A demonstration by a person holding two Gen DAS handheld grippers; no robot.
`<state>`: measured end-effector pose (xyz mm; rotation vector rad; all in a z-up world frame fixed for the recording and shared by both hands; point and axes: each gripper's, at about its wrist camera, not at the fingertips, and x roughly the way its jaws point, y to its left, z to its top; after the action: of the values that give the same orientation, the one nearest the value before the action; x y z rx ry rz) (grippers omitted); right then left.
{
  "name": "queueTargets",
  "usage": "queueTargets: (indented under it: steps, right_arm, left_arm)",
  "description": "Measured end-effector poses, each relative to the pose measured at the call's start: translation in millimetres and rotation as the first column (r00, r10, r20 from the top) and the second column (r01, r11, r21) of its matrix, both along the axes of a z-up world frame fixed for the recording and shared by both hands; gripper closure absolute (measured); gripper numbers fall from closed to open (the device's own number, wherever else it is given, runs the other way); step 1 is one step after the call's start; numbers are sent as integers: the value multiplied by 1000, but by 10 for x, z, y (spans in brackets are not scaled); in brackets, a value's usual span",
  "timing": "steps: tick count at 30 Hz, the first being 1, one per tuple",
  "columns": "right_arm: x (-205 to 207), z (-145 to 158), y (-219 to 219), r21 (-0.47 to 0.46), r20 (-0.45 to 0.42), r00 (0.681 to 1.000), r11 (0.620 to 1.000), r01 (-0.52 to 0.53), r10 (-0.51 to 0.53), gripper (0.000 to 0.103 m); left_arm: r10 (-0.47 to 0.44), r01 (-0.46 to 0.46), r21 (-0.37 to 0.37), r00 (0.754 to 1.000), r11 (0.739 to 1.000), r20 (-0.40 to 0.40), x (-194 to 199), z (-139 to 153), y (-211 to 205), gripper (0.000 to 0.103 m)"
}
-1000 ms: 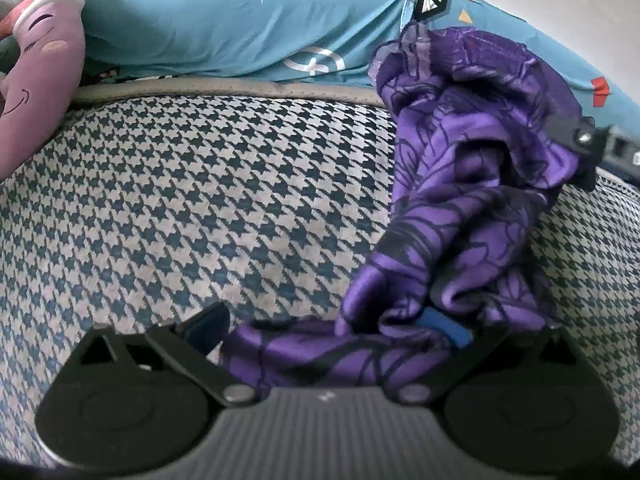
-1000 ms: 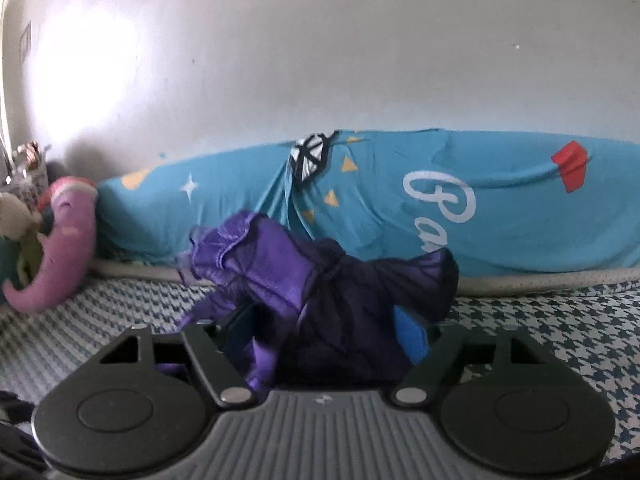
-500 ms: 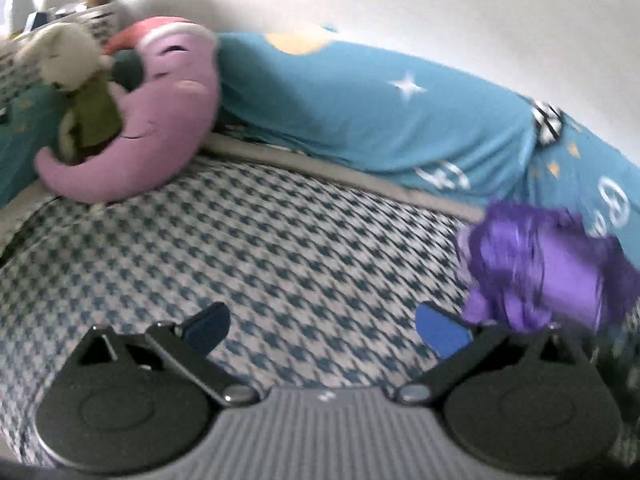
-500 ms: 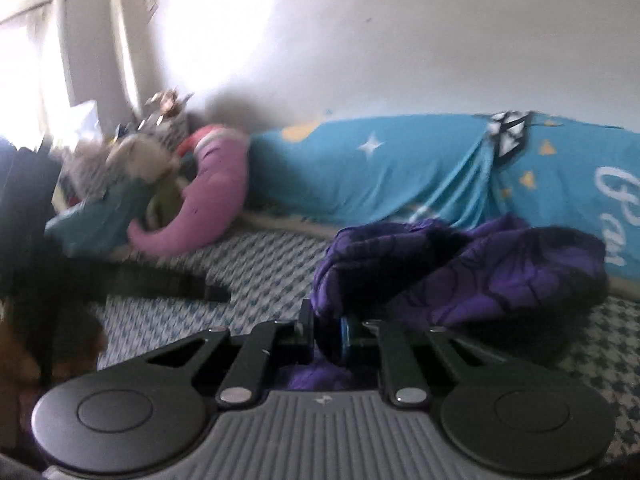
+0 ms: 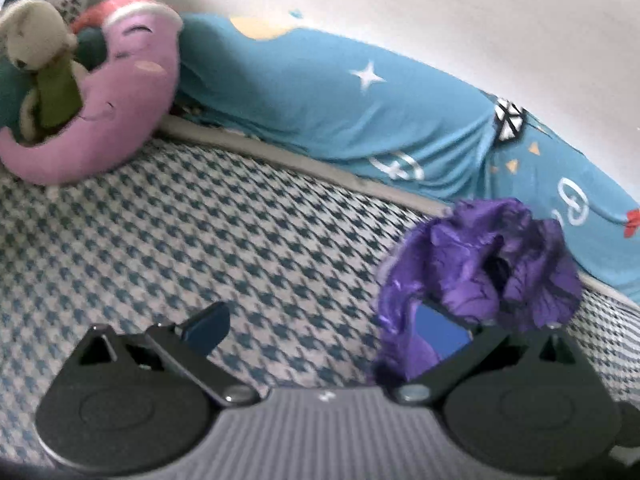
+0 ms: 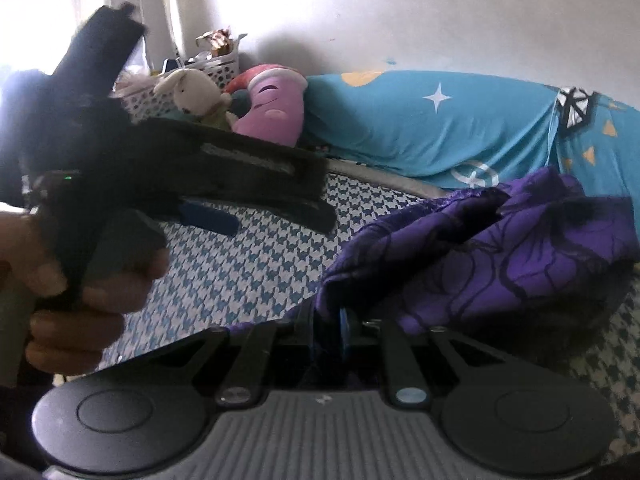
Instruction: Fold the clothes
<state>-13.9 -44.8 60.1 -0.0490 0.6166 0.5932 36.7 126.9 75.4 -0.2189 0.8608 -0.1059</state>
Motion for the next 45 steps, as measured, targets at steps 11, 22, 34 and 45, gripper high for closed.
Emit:
queueTargets:
  steps: [11,22,34,45]
  right_arm:
    - [-191,275,-315,-61,89,992,994,95,-90,68]
    - [202,248,-1030,141,-43,819,808,573,-573,24]
    - [439,-51,-1173,246,-181,766,725,643,-617,64]
    - [-33,446,-1049,353,6,843,790,502,-538,89]
  left_arm:
    - [-21,17,-49,997,999,-80,106,-216,-191,0]
    - [-47,46,-10,994,999,-101,67,-373,-366,0]
    - [-45,50,40,994,998,-103,25,-404,-406,0]
    - [26,-27,-8,999,1000,-43,35,-200,-165,0]
